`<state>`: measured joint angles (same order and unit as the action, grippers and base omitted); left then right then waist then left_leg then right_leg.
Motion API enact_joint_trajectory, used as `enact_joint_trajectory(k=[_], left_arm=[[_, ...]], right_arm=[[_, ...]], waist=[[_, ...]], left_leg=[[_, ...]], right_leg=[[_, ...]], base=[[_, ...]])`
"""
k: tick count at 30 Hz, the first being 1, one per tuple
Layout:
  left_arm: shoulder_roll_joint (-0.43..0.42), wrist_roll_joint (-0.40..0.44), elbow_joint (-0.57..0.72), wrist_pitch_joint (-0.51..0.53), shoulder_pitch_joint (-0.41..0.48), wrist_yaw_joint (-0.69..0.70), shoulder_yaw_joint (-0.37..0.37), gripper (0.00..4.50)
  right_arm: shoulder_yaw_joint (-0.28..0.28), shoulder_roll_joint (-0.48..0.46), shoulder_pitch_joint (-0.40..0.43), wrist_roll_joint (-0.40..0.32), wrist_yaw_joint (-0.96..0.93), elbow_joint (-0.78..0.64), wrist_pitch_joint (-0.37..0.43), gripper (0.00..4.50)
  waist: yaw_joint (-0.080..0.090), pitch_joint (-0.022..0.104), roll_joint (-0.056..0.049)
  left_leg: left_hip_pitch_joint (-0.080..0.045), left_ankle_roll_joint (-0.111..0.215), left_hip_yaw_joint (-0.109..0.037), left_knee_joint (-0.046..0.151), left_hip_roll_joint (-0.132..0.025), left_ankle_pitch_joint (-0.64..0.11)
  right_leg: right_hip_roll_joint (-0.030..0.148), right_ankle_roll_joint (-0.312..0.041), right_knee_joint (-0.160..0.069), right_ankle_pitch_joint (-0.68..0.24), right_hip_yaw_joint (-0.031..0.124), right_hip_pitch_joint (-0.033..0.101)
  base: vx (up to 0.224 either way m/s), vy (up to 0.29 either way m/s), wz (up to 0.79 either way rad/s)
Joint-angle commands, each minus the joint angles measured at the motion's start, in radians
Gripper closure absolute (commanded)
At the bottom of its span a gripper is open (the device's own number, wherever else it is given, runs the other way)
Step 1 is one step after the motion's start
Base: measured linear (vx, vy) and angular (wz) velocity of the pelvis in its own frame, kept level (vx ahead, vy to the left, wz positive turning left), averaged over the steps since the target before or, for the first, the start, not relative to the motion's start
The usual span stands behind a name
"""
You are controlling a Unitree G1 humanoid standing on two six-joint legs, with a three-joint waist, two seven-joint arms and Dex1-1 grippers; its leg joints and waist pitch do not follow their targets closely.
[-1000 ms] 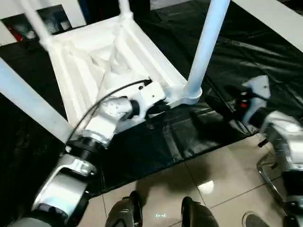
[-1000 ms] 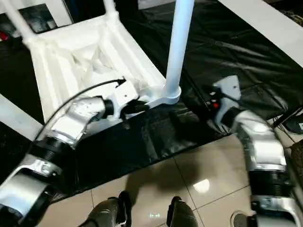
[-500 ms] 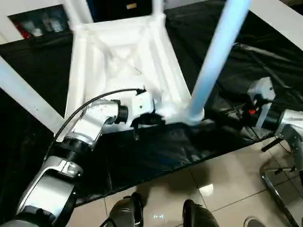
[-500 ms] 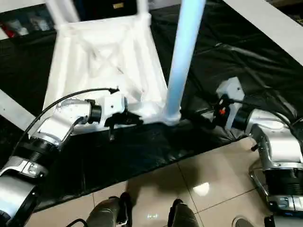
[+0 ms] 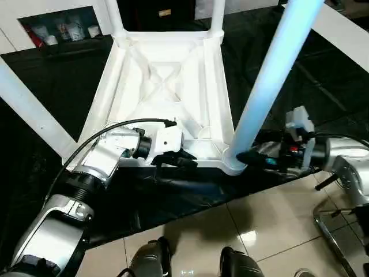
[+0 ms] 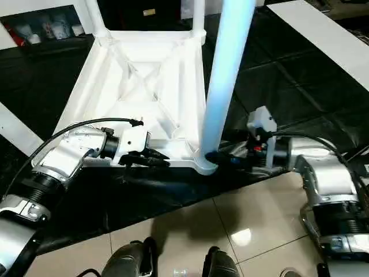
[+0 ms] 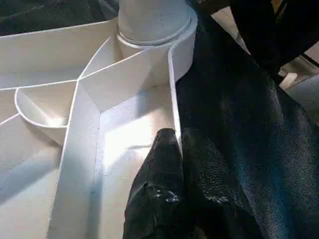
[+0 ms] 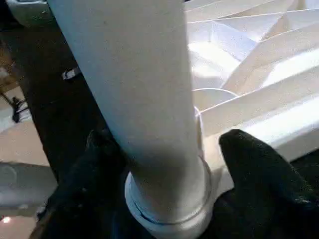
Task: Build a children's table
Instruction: Rotate leg to tighten
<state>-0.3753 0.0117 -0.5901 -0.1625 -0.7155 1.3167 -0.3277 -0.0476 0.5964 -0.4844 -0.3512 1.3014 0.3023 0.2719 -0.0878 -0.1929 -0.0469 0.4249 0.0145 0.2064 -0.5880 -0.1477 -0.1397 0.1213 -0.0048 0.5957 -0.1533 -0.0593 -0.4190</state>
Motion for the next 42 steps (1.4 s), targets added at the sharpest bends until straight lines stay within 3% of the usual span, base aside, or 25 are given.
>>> enact_joint_trajectory(k=[1,3,11,18,20,21,24,25,26,27,28,30,32,34,36,37,38,40,42], left_arm=[[0.007,0.009,0.022,-0.024,0.025,0.067,-0.062,4.5],[0.007,0.012,0.02,-0.025,0.025,0.068,-0.063,4.5],[0.006,0.017,0.012,-0.028,0.02,0.067,-0.063,4.5],[0.02,0.022,0.023,0.025,0.035,0.01,-0.048,4.5],[0.037,0.022,0.029,0.063,0.037,-0.03,-0.038,4.5],[0.059,0.021,0.035,0.108,0.035,-0.077,-0.025,4.5],[0.115,0.018,0.047,0.208,0.016,-0.175,-0.003,4.5],[0.151,0.022,0.058,0.266,0.002,-0.232,0.006,4.5],[0.154,0.023,0.059,0.271,0.0,-0.238,0.007,4.5],[0.179,0.029,0.064,0.307,-0.01,-0.281,0.012,4.5],[0.193,0.036,0.063,0.324,-0.016,-0.308,0.015,4.5],[0.232,0.06,0.058,0.365,-0.036,-0.391,0.023,4.5],[0.25,0.07,0.057,0.385,-0.045,-0.431,0.026,4.5],[0.306,0.073,0.073,0.446,-0.064,-0.517,0.051,4.5],[0.319,0.078,0.08,0.46,-0.07,-0.536,0.052,4.5],[0.323,0.086,0.082,0.465,-0.073,-0.546,0.048,4.5],[0.323,0.092,0.085,0.469,-0.074,-0.548,0.046,4.5],[0.317,0.097,0.084,0.473,-0.075,-0.554,0.049,4.5],[0.309,0.099,0.084,0.473,-0.075,-0.556,0.051,4.5]], right_arm=[[0.004,-0.005,-0.024,0.005,-0.005,0.017,-0.014,1.53],[0.0,-0.023,-0.038,0.006,-0.004,0.036,-0.02,1.64],[-0.018,-0.041,-0.059,-0.001,0.021,0.058,-0.016,2.39],[-0.017,-0.062,-0.017,-0.019,0.004,-0.002,0.032,2.49],[-0.025,-0.079,-0.011,0.0,-0.053,-0.023,0.05,2.5],[-0.032,-0.104,-0.015,0.024,-0.125,-0.038,0.074,2.51],[-0.036,-0.179,-0.051,0.082,-0.311,-0.031,0.139,2.51],[-0.025,-0.237,-0.082,0.113,-0.44,-0.001,0.182,2.52],[-0.024,-0.242,-0.084,0.116,-0.451,0.002,0.185,2.53],[-0.018,-0.278,-0.105,0.146,-0.541,0.033,0.198,2.53],[-0.011,-0.298,-0.116,0.159,-0.591,0.054,0.204,2.54],[0.021,-0.355,-0.153,0.181,-0.736,0.126,0.204,2.55],[0.038,-0.381,-0.172,0.191,-0.808,0.164,0.191,2.55],[0.088,-0.438,-0.219,0.224,-0.998,0.246,0.135,2.55],[0.109,-0.457,-0.231,0.217,-1.022,0.257,0.127,2.55],[0.118,-0.468,-0.236,0.214,-1.033,0.26,0.121,2.55],[0.13,-0.474,-0.24,0.207,-1.034,0.263,0.115,2.55],[0.143,-0.475,-0.243,0.199,-1.033,0.263,0.102,2.01],[0.152,-0.473,-0.239,0.191,-1.021,0.256,0.089,1.81]], waist=[[0.004,0.113,0.028],[0.004,0.112,0.028],[0.006,0.107,0.028],[0.006,0.103,0.025],[0.006,0.1,0.025],[0.005,0.097,0.02],[0.021,0.086,0.031],[0.03,0.082,0.03],[0.037,0.079,0.03],[0.042,0.078,0.038],[0.056,0.073,0.037],[0.062,0.069,0.035],[0.074,0.066,0.023],[0.081,0.063,0.018],[0.089,0.063,0.019],[0.087,0.067,0.02],[0.085,0.068,0.023],[0.081,0.069,0.026],[0.078,0.072,0.024]], left_leg=[[-0.042,0.087,-0.032,0.07,-0.081,-0.224],[-0.039,0.096,-0.033,0.069,-0.081,-0.222],[-0.043,0.068,-0.035,0.076,-0.084,-0.265],[-0.043,0.064,-0.035,0.079,-0.085,-0.276],[-0.044,0.054,-0.037,0.081,-0.084,-0.297],[-0.044,0.048,-0.038,0.083,-0.084,-0.308],[-0.044,-0.016,-0.049,0.088,-0.078,-0.383],[-0.045,-0.04,-0.055,0.09,-0.076,-0.416],[-0.044,-0.05,-0.058,0.091,-0.074,-0.435],[-0.044,-0.058,-0.061,0.092,-0.074,-0.45],[-0.049,-0.075,-0.067,0.091,-0.07,-0.5],[-0.054,-0.082,-0.071,0.09,-0.068,-0.534],[-0.057,-0.109,-0.081,0.1,-0.07,-0.619],[-0.067,-0.133,-0.081,0.109,-0.07,-0.701],[-0.069,-0.133,-0.083,0.117,-0.069,-0.737],[-0.068,-0.123,-0.079,0.121,-0.068,-0.725],[-0.074,-0.113,-0.074,0.118,-0.065,-0.703],[-0.068,-0.086,-0.072,0.113,-0.062,-0.643],[-0.062,-0.069,-0.069,0.116,-0.066,-0.587]], right_leg=[[0.052,-0.299,-0.055,-0.229,0.043,0.038],[0.053,-0.305,-0.054,-0.224,0.042,0.041],[0.052,-0.291,-0.059,-0.283,0.043,0.037],[0.051,-0.294,-0.06,-0.277,0.045,0.037],[0.054,-0.288,-0.063,-0.312,0.045,0.036],[0.054,-0.284,-0.064,-0.329,0.045,0.033],[0.059,-0.236,-0.077,-0.491,0.044,0.029],[0.061,-0.212,-0.082,-0.555,0.042,0.025],[0.061,-0.2,-0.084,-0.585,0.041,0.024],[0.062,-0.183,-0.089,-0.617,0.038,0.024],[0.063,-0.14,-0.102,-0.695,0.032,0.017],[0.063,-0.113,-0.109,-0.736,0.028,0.011],[0.055,-0.085,-0.115,-0.723,0.01,0.015],[0.046,-0.091,-0.113,-0.657,0.004,0.006],[0.042,-0.094,-0.112,-0.611,-0.001,0.013],[0.043,-0.096,-0.112,-0.581,0.005,0.017],[0.048,-0.101,-0.121,-0.571,0.011,0.009],[0.059,-0.107,-0.126,-0.569,0.018,0.013],[0.059,-0.122,-0.123,-0.522,0.022,0.018]], base=[[0.0,0.0,0.0],[0.0,0.0,0.0],[0.0,0.0,0.0],[0.0,0.0,0.0],[0.0,0.0,0.0],[0.0,0.0,0.0],[0.0,0.0,0.0],[0.0,0.0,0.0],[-0.056,0.018,-0.1],[-0.056,0.018,-0.1],[-0.053,0.025,-0.13],[0.0,0.0,0.0],[0.0,0.0,0.0],[0.0,0.0,0.0],[0.0,0.0,0.0],[0.0,0.0,0.0],[0.0,0.0,0.0],[0.0,0.0,0.0],[0.0,0.0,0.0]])
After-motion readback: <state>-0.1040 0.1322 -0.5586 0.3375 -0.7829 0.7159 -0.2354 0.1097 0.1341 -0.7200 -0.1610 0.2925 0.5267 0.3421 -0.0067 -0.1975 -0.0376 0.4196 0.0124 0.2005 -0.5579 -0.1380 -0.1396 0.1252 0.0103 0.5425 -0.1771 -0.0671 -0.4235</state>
